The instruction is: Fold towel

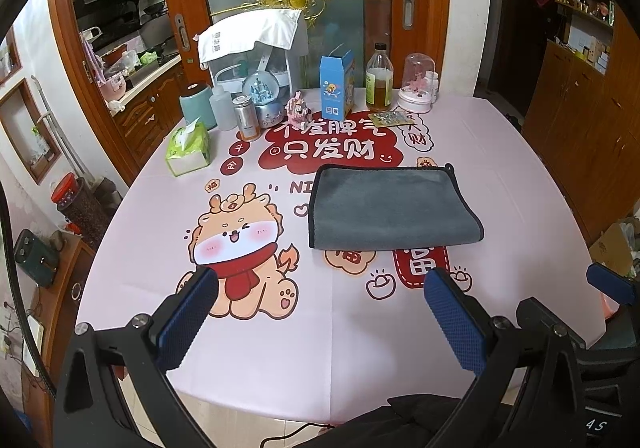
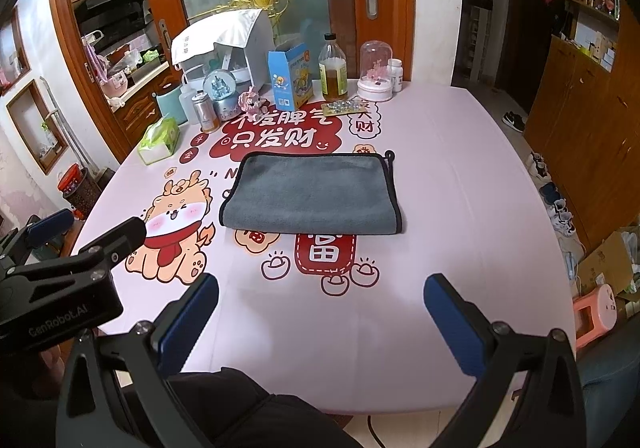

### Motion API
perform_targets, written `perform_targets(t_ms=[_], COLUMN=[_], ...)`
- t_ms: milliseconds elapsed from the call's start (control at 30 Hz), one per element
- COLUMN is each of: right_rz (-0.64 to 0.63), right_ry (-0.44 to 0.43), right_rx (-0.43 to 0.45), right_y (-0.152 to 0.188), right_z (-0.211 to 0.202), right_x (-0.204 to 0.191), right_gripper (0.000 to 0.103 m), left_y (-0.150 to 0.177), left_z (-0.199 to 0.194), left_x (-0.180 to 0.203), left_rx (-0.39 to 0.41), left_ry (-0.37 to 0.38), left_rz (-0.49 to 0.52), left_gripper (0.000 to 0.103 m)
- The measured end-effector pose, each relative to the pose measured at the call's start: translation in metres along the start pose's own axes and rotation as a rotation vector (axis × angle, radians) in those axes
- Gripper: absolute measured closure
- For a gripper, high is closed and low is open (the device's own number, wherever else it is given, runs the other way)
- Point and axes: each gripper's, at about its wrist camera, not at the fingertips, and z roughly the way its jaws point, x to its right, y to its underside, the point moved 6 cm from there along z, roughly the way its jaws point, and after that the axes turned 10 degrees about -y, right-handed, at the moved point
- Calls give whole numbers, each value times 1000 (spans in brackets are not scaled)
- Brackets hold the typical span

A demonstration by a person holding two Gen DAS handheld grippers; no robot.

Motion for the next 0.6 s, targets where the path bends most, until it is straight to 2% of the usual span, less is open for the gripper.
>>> perform_targets(t_ms=[600], right_rz=[19], right_ry=[7], right_rx=[-5], right_y=[1], right_z=[4], right_x=[-1], right_gripper=[0], left_y=[1], left_z=[2], left_x=[-1], left_rx=[-1], left_ry=[8], left_rz=[14], left_gripper=[1])
